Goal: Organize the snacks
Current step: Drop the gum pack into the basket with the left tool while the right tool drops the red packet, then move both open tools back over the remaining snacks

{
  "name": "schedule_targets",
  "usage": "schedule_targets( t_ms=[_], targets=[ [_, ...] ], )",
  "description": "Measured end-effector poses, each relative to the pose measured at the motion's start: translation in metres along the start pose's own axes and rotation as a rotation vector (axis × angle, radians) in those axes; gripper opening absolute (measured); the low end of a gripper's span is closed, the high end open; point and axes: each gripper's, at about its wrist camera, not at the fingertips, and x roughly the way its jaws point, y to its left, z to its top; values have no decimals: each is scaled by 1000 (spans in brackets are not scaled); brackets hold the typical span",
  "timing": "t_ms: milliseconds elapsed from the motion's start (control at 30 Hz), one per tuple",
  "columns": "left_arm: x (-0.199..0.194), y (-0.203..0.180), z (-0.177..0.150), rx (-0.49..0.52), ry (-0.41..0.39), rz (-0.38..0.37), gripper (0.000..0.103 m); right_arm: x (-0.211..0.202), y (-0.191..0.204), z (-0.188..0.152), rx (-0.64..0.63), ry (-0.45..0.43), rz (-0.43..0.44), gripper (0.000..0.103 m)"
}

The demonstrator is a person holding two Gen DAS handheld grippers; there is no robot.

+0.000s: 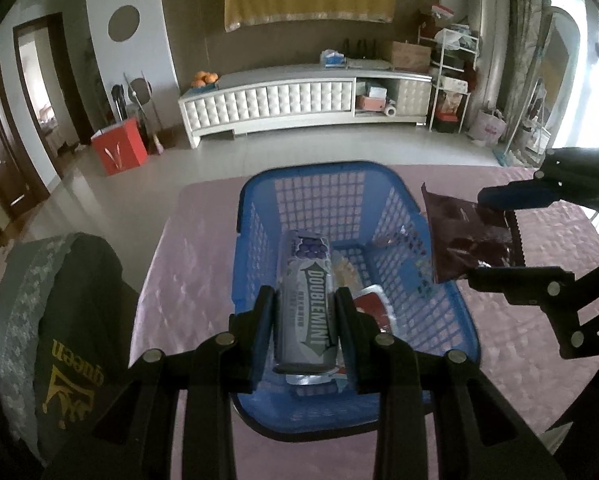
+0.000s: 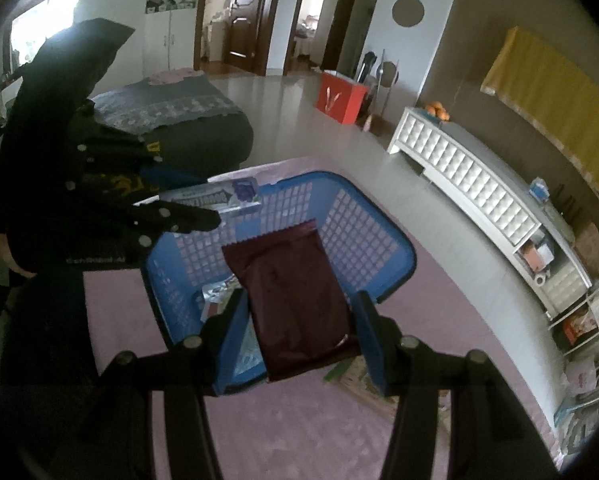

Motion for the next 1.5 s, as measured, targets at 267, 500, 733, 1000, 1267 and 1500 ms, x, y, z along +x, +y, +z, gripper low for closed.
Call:
schedule_targets(
  t_ms=[267,500,733,1000,1267,1500],
  targets=[
    [21,11,-5,-37,51,10,29,19,6,2,10,52,-5,57],
    [10,12,-3,-24,16,11,40,24,2,6,58,60,8,58],
    [-3,8,-3,-7,5,34,59,14,4,9,67,34,2,77],
    [-22,-6,0,38,-24,50,62,-10,-3,2,94,4,-23,78],
    [-48,-37,12,68,-74,14,72,-47,-20,-18,139,-31,-70,78],
    [-61,-82,22,131,-111,-11,82,-82,-42,-47,202,-65,-111,78]
  ],
)
